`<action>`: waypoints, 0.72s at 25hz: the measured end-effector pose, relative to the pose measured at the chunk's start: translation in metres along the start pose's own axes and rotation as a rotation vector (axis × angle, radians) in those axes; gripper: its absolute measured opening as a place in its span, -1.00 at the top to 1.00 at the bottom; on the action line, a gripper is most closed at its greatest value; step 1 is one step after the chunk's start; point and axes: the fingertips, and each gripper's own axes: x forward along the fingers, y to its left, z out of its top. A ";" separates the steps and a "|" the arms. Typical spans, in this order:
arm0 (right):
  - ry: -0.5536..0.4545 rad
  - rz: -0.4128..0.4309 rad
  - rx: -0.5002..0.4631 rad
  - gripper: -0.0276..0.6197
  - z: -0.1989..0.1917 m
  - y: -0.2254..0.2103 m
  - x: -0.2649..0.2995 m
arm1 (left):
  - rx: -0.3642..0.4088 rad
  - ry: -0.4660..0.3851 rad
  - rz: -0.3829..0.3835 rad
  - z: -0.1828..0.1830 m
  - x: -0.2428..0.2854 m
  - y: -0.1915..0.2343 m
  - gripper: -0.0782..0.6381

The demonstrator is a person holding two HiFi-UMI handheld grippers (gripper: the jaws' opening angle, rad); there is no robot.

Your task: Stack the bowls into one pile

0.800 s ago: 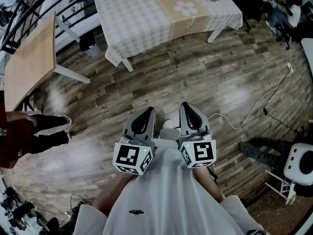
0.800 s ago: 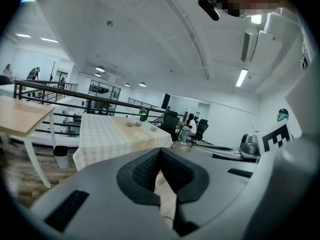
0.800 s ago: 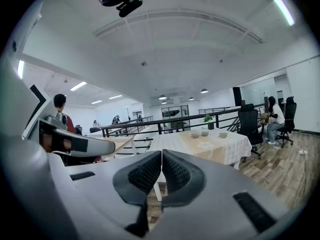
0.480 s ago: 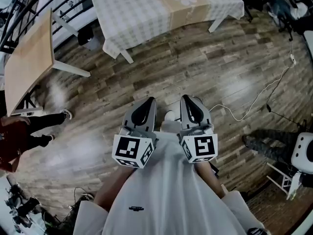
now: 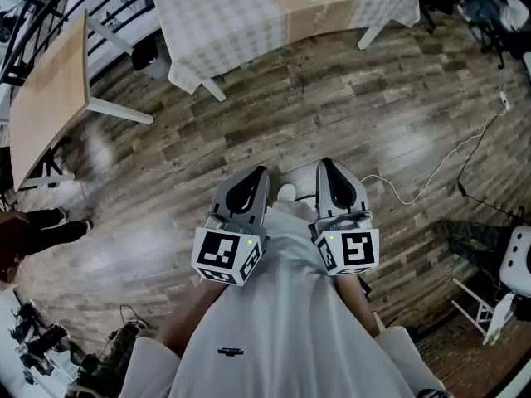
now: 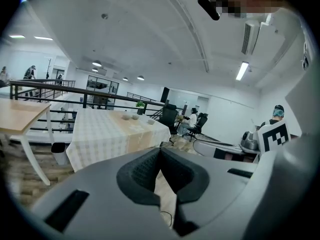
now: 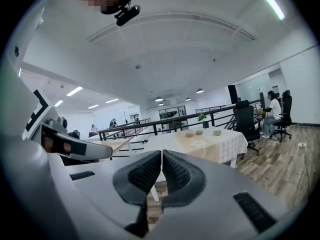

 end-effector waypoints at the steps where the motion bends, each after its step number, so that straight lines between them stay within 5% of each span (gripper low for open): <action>1: 0.007 -0.009 -0.006 0.80 -0.002 -0.007 0.000 | -0.001 0.003 -0.002 0.001 0.005 -0.002 0.73; 7: 0.003 -0.035 0.014 0.80 0.005 -0.034 0.018 | -0.009 0.007 -0.002 0.016 0.038 0.003 0.73; 18: 0.056 -0.051 -0.005 0.80 0.038 -0.074 0.174 | -0.057 0.029 -0.075 0.082 0.175 0.094 0.73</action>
